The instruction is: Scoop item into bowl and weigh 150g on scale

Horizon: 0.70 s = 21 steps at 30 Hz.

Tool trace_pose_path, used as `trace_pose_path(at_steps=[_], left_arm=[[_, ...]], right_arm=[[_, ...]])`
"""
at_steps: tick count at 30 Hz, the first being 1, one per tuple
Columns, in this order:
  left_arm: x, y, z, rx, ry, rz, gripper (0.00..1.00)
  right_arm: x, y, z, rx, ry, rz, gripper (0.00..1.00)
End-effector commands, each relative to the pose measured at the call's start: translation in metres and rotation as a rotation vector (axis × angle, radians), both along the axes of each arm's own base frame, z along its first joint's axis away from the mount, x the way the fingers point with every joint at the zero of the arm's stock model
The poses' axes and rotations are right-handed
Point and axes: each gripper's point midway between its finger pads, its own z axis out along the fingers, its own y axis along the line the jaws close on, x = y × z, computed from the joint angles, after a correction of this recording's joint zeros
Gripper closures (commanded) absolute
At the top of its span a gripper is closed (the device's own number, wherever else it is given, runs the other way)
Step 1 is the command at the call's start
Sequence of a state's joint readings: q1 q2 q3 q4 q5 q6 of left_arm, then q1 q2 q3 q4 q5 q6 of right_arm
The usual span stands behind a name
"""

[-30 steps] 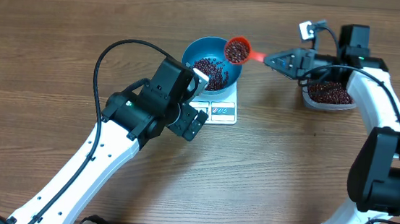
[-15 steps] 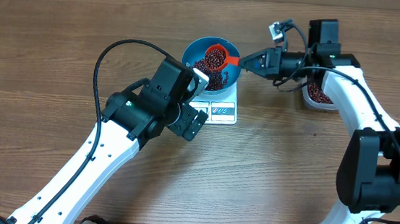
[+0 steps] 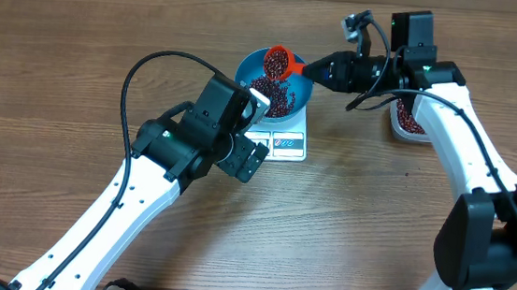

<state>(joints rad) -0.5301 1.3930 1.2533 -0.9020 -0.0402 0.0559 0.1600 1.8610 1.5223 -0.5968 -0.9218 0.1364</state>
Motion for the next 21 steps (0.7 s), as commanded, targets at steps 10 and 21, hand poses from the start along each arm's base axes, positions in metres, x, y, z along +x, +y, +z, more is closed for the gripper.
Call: trace_pose_path(at_steps=[10, 21], left_arm=[[-0.001, -0.001, 0.009, -0.013, -0.024, -0.017, 0.0], [-0.001, -0.001, 0.009, -0.013, -0.024, -0.017, 0.0]], right_arm=[[-0.009, 0.0, 0.019, -0.276, -0.2, -0.042, 0.96], [-0.013, 0.0, 0.017, -0.345, -0.221, -0.046, 0.96]])
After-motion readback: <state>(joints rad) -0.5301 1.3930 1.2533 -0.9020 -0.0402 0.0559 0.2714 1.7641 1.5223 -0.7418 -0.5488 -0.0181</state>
